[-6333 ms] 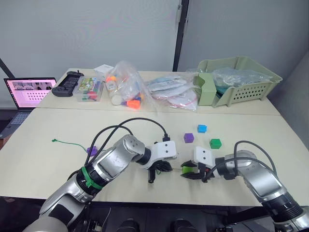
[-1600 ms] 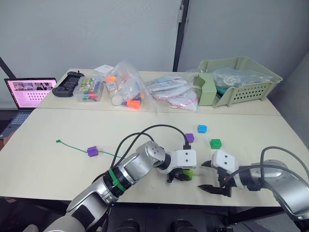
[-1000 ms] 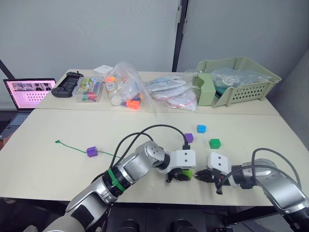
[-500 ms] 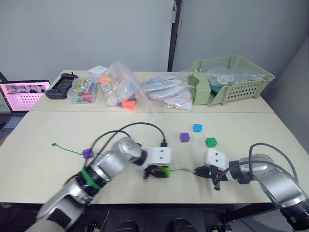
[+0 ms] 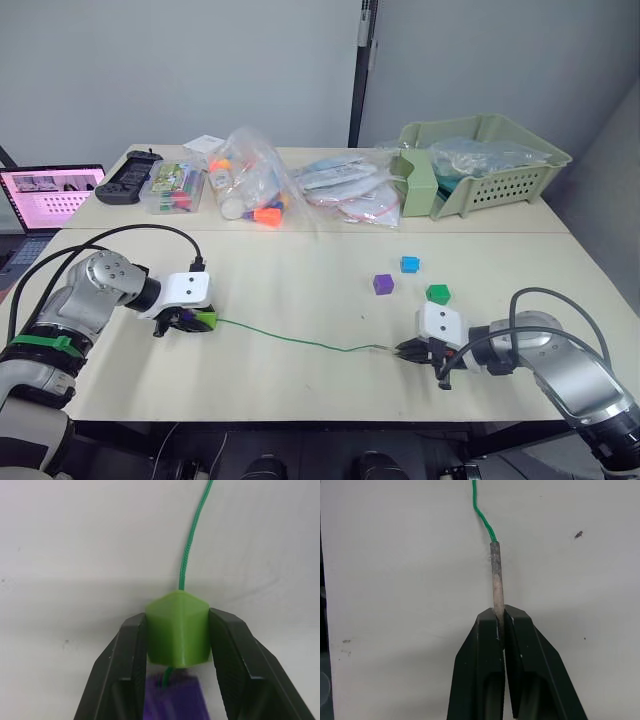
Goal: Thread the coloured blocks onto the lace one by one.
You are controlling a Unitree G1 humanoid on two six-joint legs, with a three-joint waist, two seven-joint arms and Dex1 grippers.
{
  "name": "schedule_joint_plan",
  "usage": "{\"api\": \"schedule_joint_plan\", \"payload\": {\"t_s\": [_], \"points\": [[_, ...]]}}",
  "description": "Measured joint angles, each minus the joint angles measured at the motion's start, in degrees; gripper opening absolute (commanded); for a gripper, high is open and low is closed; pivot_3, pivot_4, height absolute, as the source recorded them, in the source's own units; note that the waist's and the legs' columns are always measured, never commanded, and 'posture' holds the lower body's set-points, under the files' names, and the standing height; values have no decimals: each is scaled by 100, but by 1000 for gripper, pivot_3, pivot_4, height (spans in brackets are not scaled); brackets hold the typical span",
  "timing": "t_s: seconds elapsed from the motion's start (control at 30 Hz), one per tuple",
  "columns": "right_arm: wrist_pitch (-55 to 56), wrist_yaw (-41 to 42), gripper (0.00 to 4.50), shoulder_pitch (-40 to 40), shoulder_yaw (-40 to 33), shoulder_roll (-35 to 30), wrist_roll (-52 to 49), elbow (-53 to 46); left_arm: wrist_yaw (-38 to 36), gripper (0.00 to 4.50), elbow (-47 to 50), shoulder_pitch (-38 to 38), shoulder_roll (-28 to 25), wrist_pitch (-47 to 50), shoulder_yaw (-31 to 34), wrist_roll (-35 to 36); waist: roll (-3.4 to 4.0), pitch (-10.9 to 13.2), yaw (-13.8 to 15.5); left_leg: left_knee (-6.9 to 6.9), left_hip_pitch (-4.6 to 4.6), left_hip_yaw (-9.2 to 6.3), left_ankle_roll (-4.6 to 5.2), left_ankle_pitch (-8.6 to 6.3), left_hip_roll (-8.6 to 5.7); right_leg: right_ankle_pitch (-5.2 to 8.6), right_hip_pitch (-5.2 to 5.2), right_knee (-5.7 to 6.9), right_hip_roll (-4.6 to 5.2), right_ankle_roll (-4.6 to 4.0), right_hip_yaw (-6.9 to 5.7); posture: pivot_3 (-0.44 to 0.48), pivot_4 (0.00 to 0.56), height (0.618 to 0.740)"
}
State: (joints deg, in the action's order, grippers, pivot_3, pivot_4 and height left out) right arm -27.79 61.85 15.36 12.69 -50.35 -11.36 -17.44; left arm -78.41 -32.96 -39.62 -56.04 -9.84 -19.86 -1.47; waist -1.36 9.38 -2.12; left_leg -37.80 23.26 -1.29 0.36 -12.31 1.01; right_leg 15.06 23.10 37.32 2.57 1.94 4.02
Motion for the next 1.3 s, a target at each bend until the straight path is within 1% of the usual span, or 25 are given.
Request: {"api": "schedule_joint_plan", "payload": {"t_s": [0.1,0.37,0.43,0.47,0.53,0.6,0.67,0.73,0.8,0.87,0.9,0.97,1.0,1.17,1.3], "points": [[8,7,0,-1,0,0,2,1,1,1312,-168,-1,-8,-246,76,-99,1,0,4,0,-4,0,0,0,0,0,1,9,-1,0,0,0,150,740],[32,49,0,-1,0,-1,24,15,6,1312,-373,-1,-9,-413,179,-198,1,0,-21,0,-14,4,0,0,3,5,5,34,-3,-6,1,0,150,740],[34,50,0,1,0,-1,51,16,-12,2338,-372,1,-1,-380,217,-185,1,0,-22,0,-14,5,0,0,3,5,6,34,-3,-5,1,0,150,740],[34,48,0,16,2,8,60,19,-89,2571,-331,8,47,-204,314,-99,0,0,-21,-1,-11,5,0,0,3,5,9,35,-3,-6,1,0,150,740],[30,45,0,76,20,55,90,28,-284,2571,-104,28,173,228,435,159,-2,1,-17,-6,2,3,0,0,2,5,16,36,-3,-5,-1,0,150,740],[19,41,0,201,60,157,106,30,-519,2571,459,29,383,792,555,556,-8,5,22,-10,12,-3,0,0,-1,6,17,33,-1,-4,-3,0,150,740],[-39,30,0,285,116,197,117,11,-601,2571,1440,174,511,1614,646,950,-12,7,46,-10,21,-6,0,0,-5,6,18,30,4,-3,-3,0,150,740],[-128,1,0,382,216,267,126,4,-590,2571,2304,317,714,2185,638,1220,-12,7,62,-10,20,-7,0,-1,-9,5,18,32,10,-2,-2,0,150,740],[-259,-21,0,415,290,324,133,-56,-396,2571,3072,508,1055,2736,562,1397,-12,7,74,-10,21,-10,1,-1,-11,5,18,35,9,-2,-3,0,150,740],[-347,-53,0,450,364,364,148,-83,-100,2571,3524,667,1474,3032,387,1429,-12,7,96,-10,18,-10,1,-1,-10,5,17,33,9,-2,-3,0,150,740],[-396,-69,0,471,407,390,156,-106,90,2571,3648,728,1764,3132,264,1416,-12,7,112,-10,18,-9,1,-1,-10,5,16,28,8,-2,-2,0,150,740],[-475,-91,0,559,495,473,159,-155,629,2571,3733,832,2506,3267,4,1344,-14,7,137,-21,20,-9,1,-1,-10,5,13,30,6,-2,-2,0,150,740],[-509,-101,0,592,507,507,158,-195,777,2571,3743,850,2678,3279,-121,1297,-16,9,135,-25,21,-10,1,-1,-9,5,14,32,3,-2,-2,0,150,740],[-637,-126,0,591,509,499,157,-246,1242,2571,3580,881,3174,3098,-300,1081,-15,9,121,-24,14,-10,1,-1,-8,5,12,33,1,-3,-1,0,150,740],[-671,-131,0,576,508,493,157,-313,1340,2571,3319,873,3171,2912,-396,843,-15,9,127,-24,14,-10,1,-1,-10,5,11,32,2,-3,-1,0,150,740]]}}
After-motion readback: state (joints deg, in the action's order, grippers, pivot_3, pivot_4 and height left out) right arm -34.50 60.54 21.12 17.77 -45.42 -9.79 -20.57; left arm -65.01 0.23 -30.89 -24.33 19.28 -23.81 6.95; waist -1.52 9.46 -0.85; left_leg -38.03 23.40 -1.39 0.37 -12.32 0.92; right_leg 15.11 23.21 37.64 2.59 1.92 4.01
